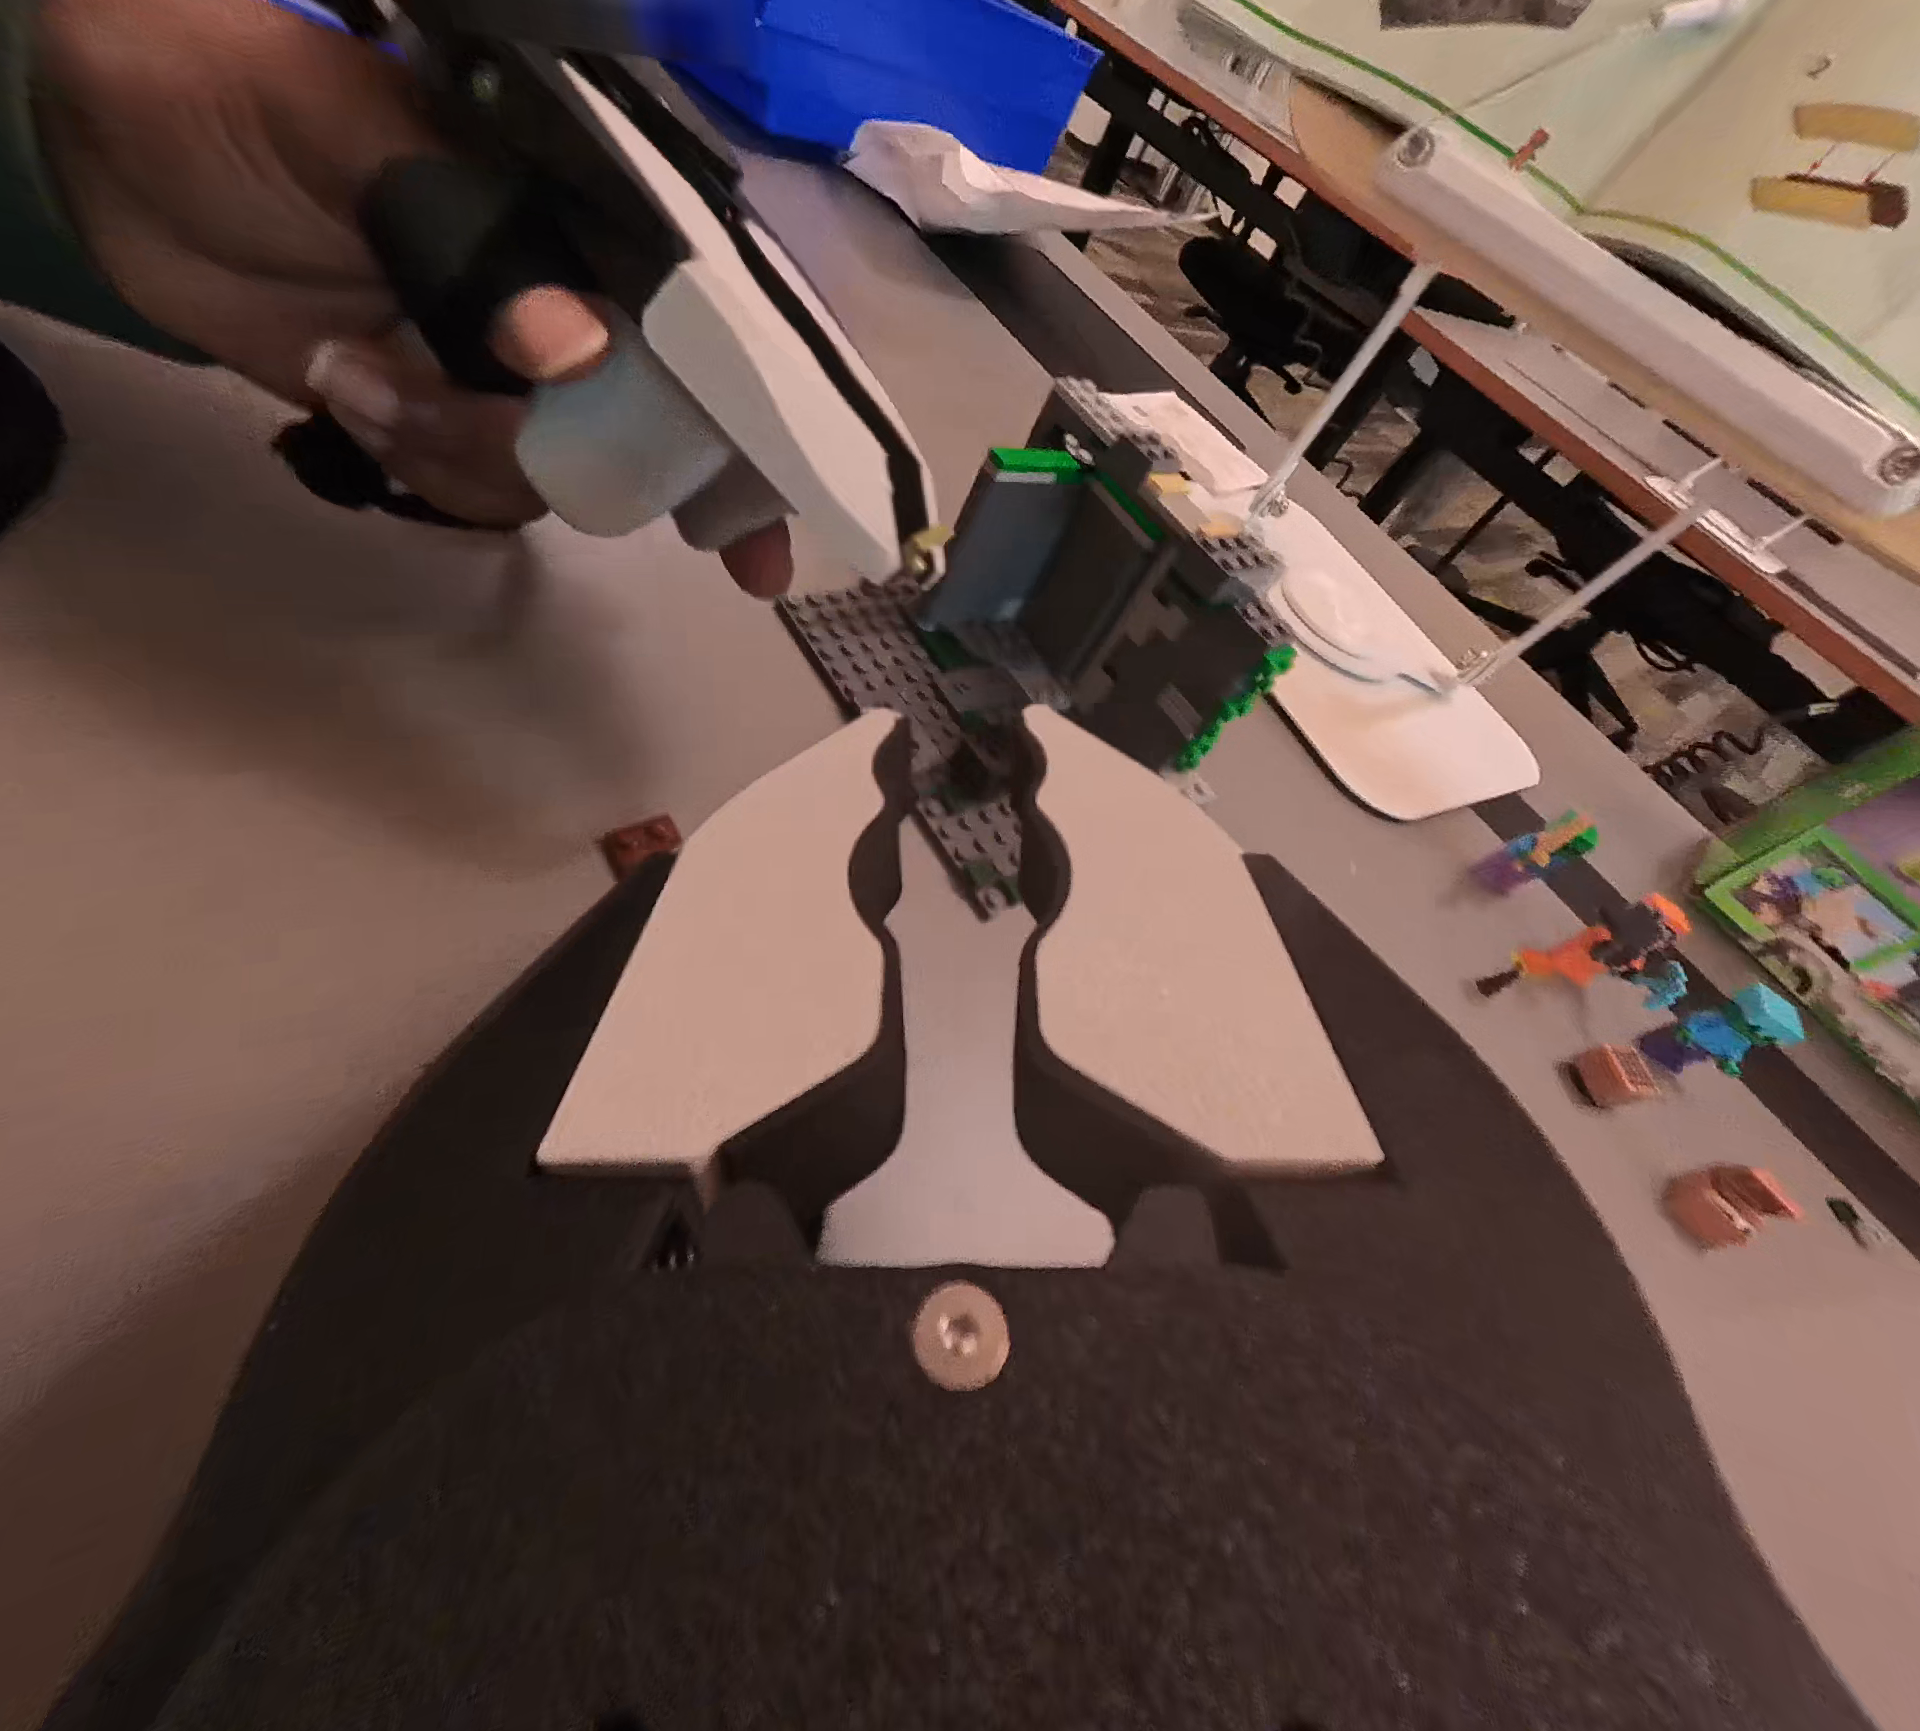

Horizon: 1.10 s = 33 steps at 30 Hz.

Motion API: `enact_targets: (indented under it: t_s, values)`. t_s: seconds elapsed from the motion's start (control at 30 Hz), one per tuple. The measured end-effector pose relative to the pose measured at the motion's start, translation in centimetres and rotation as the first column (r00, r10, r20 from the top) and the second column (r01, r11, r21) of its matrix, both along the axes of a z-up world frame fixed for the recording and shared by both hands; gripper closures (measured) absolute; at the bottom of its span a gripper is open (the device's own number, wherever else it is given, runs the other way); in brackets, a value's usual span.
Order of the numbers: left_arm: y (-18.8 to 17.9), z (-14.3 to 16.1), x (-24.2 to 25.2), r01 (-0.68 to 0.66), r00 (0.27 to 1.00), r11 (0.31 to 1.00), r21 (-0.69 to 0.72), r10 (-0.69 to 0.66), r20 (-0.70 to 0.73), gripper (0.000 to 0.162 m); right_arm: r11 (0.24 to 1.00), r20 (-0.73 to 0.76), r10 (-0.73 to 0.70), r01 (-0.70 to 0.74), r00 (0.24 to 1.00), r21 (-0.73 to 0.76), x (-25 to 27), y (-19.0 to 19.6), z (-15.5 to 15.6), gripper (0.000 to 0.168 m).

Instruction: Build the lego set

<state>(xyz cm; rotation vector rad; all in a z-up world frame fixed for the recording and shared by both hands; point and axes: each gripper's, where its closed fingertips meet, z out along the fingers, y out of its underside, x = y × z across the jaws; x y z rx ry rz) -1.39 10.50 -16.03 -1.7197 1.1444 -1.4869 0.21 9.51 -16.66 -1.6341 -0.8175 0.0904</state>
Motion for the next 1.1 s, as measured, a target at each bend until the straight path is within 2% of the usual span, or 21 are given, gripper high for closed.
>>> enact_targets:
  t_s: [0.1,0.27,0.47,0.7,0.8,0.97,1.1]
  values:
    - [-0.2,0.6,0.1,-0.026,0.998,0.995,-0.093,0.031,0.057,0.146,1.000,-0.010,0.003,-0.003,1.000,0.031,-1.1,0.0,0.6,0.147]
    - [-1.2,1.5,0.4,0.003,0.986,0.971,-0.240,0.037,0.163,0.146,0.993,0.014,-0.025,0.023,1.000,0.116,-2.4,0.3,1.8,0.146]
    - [-1.6,2.3,0.1,0.069,0.961,0.933,-0.354,0.033,0.274,0.146,0.981,0.030,-0.064,0.058,0.997,0.186,-2.4,0.3,2.9,0.153]
    - [-2.3,2.9,-0.2,0.155,0.943,0.919,-0.364,-0.028,0.332,0.146,0.967,0.100,-0.028,0.002,0.995,0.254,-3.0,-0.5,3.4,0.162]
    - [-3.0,3.0,-0.6,0.206,0.944,0.927,-0.313,-0.103,0.315,0.146,0.952,0.184,0.011,-0.067,0.983,0.300,-3.3,-1.2,3.5,0.163]
    - [-4.0,1.9,-1.1,0.228,0.966,0.963,-0.142,-0.206,0.155,0.144,0.887,0.466,-0.028,-0.193,0.884,0.419,-3.4,-2.0,2.8,0.164]
    - [-4.3,1.1,-1.6,0.241,0.969,0.962,-0.131,-0.231,0.087,0.140,0.860,0.593,-0.060,-0.261,0.803,0.439,-4.0,-2.2,1.8,0.164]
